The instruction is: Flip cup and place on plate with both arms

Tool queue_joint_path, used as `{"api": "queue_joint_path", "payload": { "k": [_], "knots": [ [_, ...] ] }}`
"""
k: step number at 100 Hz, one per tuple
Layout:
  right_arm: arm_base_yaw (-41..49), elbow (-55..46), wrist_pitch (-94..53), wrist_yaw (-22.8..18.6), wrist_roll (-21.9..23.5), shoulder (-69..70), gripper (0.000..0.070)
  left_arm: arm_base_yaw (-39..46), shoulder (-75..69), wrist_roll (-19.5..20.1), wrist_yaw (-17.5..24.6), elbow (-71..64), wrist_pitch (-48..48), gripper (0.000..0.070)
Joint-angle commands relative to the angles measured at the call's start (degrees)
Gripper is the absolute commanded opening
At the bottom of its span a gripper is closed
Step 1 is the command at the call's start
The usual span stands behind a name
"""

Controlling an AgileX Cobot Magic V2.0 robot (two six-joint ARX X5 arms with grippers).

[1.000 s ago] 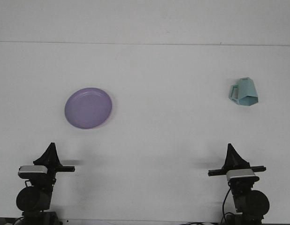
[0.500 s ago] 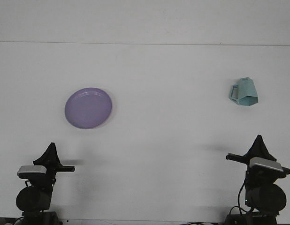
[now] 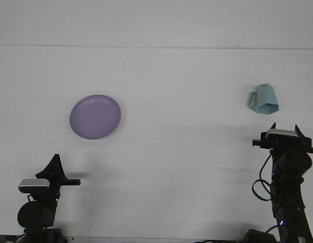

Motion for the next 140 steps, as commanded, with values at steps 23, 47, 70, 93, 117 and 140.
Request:
{"api": "queue_joint_path", "payload": {
  "k": [23, 47, 70, 93, 117, 140],
  "knots": [
    [-8.81, 0.94, 20.09, -10.78, -3.93, 21.75, 0.0501, 0.02, -0.13, -0.11, -0.11, -1.16, 0.52, 0.0015],
    [-10.43, 5.27, 29.27, -15.21, -7.8, 37.03, 0.0501, 0.02, -0.13, -0.11, -0.13, -1.16, 0.55, 0.0015],
    [-10.75, 13.66, 29.7, -16.0, -9.33, 46.56, 0.0501, 0.02, -0.13, -0.11, -0.13, -1.16, 0.52, 0.0015],
    [-11.13, 21.84, 28.74, -19.37, -12.09, 53.75, 0.0501, 0.02, -0.13, -0.11, -0.13, -1.16, 0.5, 0.0015],
    [-11.28, 29.14, 25.0, -23.1, -14.25, 59.69, 0.05, 0.02, -0.13, -0.11, -0.11, -1.16, 0.5, 0.0015],
    [-11.65, 34.56, 24.2, -25.86, -15.15, 64.46, 0.0499, 0.02, -0.13, -0.11, -0.11, -1.16, 0.11, 0.0015]
  ]
}}
